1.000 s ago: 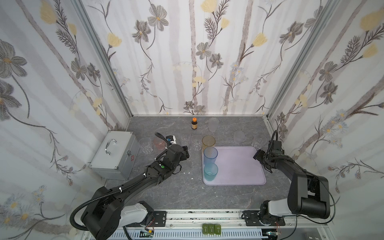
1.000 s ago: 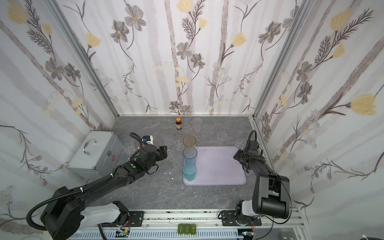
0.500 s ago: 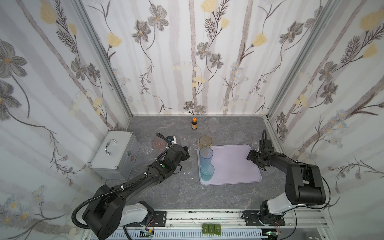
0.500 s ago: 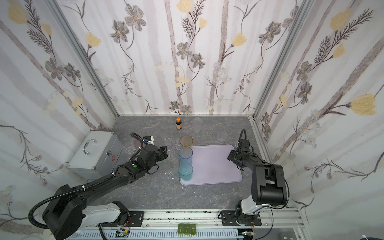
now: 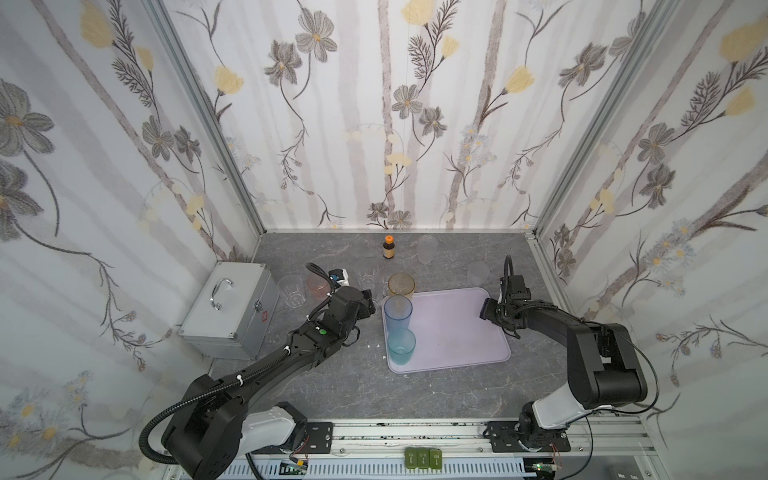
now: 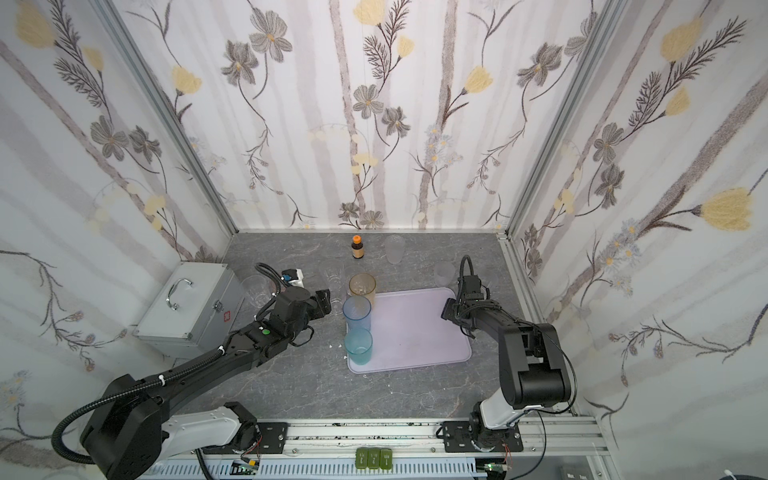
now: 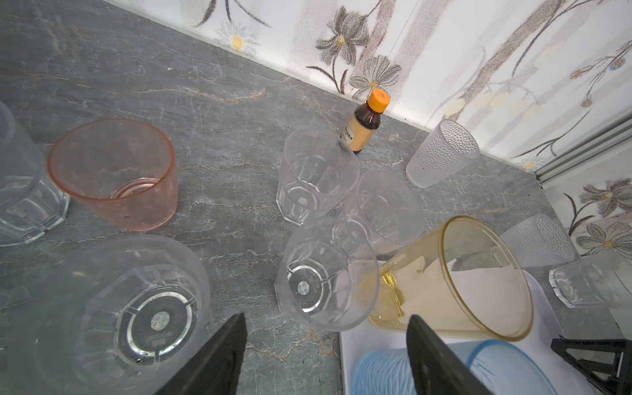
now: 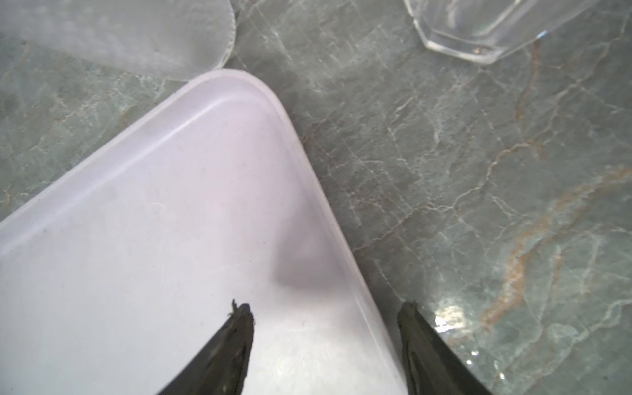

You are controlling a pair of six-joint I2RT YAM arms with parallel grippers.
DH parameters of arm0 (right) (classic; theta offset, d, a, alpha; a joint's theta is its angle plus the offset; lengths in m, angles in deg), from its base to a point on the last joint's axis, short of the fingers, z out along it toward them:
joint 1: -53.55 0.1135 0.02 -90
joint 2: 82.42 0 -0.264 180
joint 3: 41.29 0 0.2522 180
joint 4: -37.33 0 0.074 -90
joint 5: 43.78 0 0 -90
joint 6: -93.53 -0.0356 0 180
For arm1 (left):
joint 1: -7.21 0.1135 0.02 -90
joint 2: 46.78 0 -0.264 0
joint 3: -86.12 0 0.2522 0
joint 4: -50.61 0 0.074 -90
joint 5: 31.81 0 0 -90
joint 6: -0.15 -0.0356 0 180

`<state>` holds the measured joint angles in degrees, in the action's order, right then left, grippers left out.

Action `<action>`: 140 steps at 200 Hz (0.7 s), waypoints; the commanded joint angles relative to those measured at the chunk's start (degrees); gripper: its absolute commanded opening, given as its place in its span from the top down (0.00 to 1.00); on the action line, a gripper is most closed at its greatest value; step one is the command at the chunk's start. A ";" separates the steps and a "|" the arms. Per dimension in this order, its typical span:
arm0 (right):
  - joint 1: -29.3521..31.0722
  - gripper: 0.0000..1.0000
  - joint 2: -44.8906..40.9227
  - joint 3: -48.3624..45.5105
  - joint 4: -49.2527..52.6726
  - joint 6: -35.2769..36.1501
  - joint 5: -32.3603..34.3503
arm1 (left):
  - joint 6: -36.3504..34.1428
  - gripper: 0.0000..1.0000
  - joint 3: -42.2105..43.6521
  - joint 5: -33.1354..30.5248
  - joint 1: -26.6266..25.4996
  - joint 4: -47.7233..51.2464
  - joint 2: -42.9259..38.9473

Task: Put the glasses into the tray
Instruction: 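Grasp the clear plastic glass with the right gripper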

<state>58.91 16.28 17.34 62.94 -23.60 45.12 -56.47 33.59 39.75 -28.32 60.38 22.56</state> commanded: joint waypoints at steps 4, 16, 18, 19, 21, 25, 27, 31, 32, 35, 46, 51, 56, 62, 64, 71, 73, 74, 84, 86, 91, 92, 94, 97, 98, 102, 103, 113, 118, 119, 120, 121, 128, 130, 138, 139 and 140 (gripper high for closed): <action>-0.01 0.31 -1.88 2.17 3.73 -0.13 -2.10 | -0.34 0.24 -0.42 -1.24 0.11 -0.14 -0.60; -0.74 0.30 -4.56 3.52 6.25 -0.15 -1.51 | -0.48 0.24 -0.44 -0.88 0.11 -0.07 -1.02; -0.91 0.30 -5.11 3.82 6.67 -0.19 -1.37 | -0.55 0.24 -0.44 -0.87 0.11 -0.06 -1.11; -0.99 0.30 -5.37 4.00 6.85 -0.19 -1.32 | -0.58 0.24 -0.44 -0.89 0.11 -0.06 -1.17; -1.26 0.30 -5.82 4.38 7.32 -0.22 -1.17 | -0.57 0.24 -0.37 -0.79 0.11 -0.05 -1.24; -1.81 0.30 -6.78 5.03 8.25 -0.33 -0.91 | -0.45 0.25 -0.51 -0.77 0.11 -0.01 -1.43; -2.10 0.30 -6.85 5.40 8.77 -0.30 -0.85 | -0.37 0.25 -0.52 -0.87 0.11 0.02 -1.52; -2.77 0.30 -9.15 6.16 9.54 -0.51 -0.68 | -0.16 0.26 -0.59 -0.96 0.13 0.11 -1.69; -3.01 0.30 -9.45 6.40 9.70 -0.53 -0.67 | -0.12 0.26 -0.60 -0.98 0.12 0.12 -1.77; -3.67 0.30 -10.28 7.09 10.29 -0.67 -0.72 | 0.06 0.26 -0.69 -1.05 0.13 0.20 -1.90; -6.42 0.30 -12.78 9.27 11.82 -1.43 -0.89 | 0.23 0.28 -1.23 -1.64 -0.27 0.55 -2.23; -7.84 0.30 -13.69 10.36 12.10 -1.78 -0.92 | 0.12 0.29 -1.58 -2.32 -0.66 0.87 -2.27; -9.34 0.30 -14.37 11.34 12.37 -2.22 -0.63 | -0.15 0.29 -2.02 -3.16 -1.32 1.19 -2.28; -10.94 0.30 -15.08 12.42 12.41 -2.60 0.32 | -0.57 0.29 -2.53 -4.28 -2.19 1.54 -2.29; -11.42 0.30 -15.24 12.79 12.36 -2.67 0.80 | -0.77 0.29 -2.72 -4.78 -2.53 1.64 -2.28; -12.92 0.30 -15.33 14.03 12.33 -3.02 2.94 | -1.61 0.29 -3.34 -6.10 -3.69 1.94 -2.12; -13.30 0.30 -15.30 14.47 12.32 -3.10 3.41 | -1.87 0.29 -3.51 -6.51 -4.03 2.00 -2.04; -13.51 0.30 -15.20 14.64 12.36 -3.14 3.71 | -1.94 0.29 -3.60 -6.69 -4.20 2.03 -2.03; -15.43 0.30 -14.12 16.25 12.40 -3.58 5.01 | -3.38 0.29 -4.39 -7.93 -5.79 2.23 -1.48; -15.75 0.30 -13.81 16.54 12.33 -3.66 5.13 | -3.54 0.29 -4.52 -8.04 -6.07 2.23 -1.31; -16.57 0.30 -12.91 17.18 12.38 -3.82 5.27 | -4.40 0.29 -4.85 -8.25 -6.68 2.32 -0.91; -16.81 0.30 -12.74 17.32 12.30 -3.85 5.21 | -4.52 0.29 -4.93 -8.22 -6.80 2.32 -0.81; -17.13 0.30 -12.30 17.57 12.31 -3.99 5.16 | -4.90 0.29 -5.05 -8.20 -7.05 2.32 -0.68; -17.47 0.30 -11.88 17.79 12.25 -4.11 5.04 | -5.27 0.28 -5.19 -8.18 -7.36 2.32 -0.41; -17.80 0.30 -11.38 18.11 12.32 -4.19 4.83 | -5.35 0.28 -5.23 -8.23 -7.45 2.32 -0.29; -18.35 0.30 -10.40 18.65 12.36 -4.36 4.46 | -5.83 0.28 -5.38 -8.27 -7.80 2.32 0.09; -18.49 0.30 -10.12 18.80 12.38 -4.35 4.32 | -5.94 0.28 -5.41 -8.28 -7.89 2.32 0.18; -19.48 0.30 -8.07 19.76 12.28 -4.92 3.32 | -6.55 0.27 -5.45 -8.01 -8.39 2.28 0.98; -19.93 0.30 -6.82 20.09 11.95 -5.30 2.66 | -6.66 0.27 -5.30 -7.66 -8.57 2.24 1.20; -19.99 0.30 -6.27 20.14 11.91 -5.34 2.54 | -6.66 0.27 -5.29 -7.71 -8.58 2.24 1.22; -20.06 0.30 -5.90 20.16 11.81 -5.41 2.44 | -6.71 0.27 -5.28 -7.56 -8.59 2.23 1.31; -20.05 0.30 -5.63 20.21 11.66 -5.53 2.34 | -6.73 0.27 -5.23 -7.48 -8.59 2.23 1.36; -20.21 0.30 -4.21 20.48 10.78 -5.95 1.51 | -6.83 0.27 -4.95 -7.09 -8.68 2.23 1.57; -20.22 0.30 -3.86 20.56 10.57 -6.03 1.29 | -6.82 0.27 -4.86 -6.99 -8.68 2.23 1.58; -20.27 0.31 -2.24 20.99 9.91 -6.36 0.91 | -6.64 0.26 -4.51 -6.71 -8.70 2.23 1.60; -20.25 0.31 -2.04 21.07 9.84 -6.44 0.88 | -6.61 0.26 -4.45 -6.71 -8.69 2.19 1.55; -20.28 0.31 -1.85 21.11 9.76 -6.49 0.81 | -6.64 0.26 -4.38 -6.66 -8.73 2.21 1.52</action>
<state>38.87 10.75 37.23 74.29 -27.99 48.07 -61.58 28.76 34.22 -36.76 62.78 23.87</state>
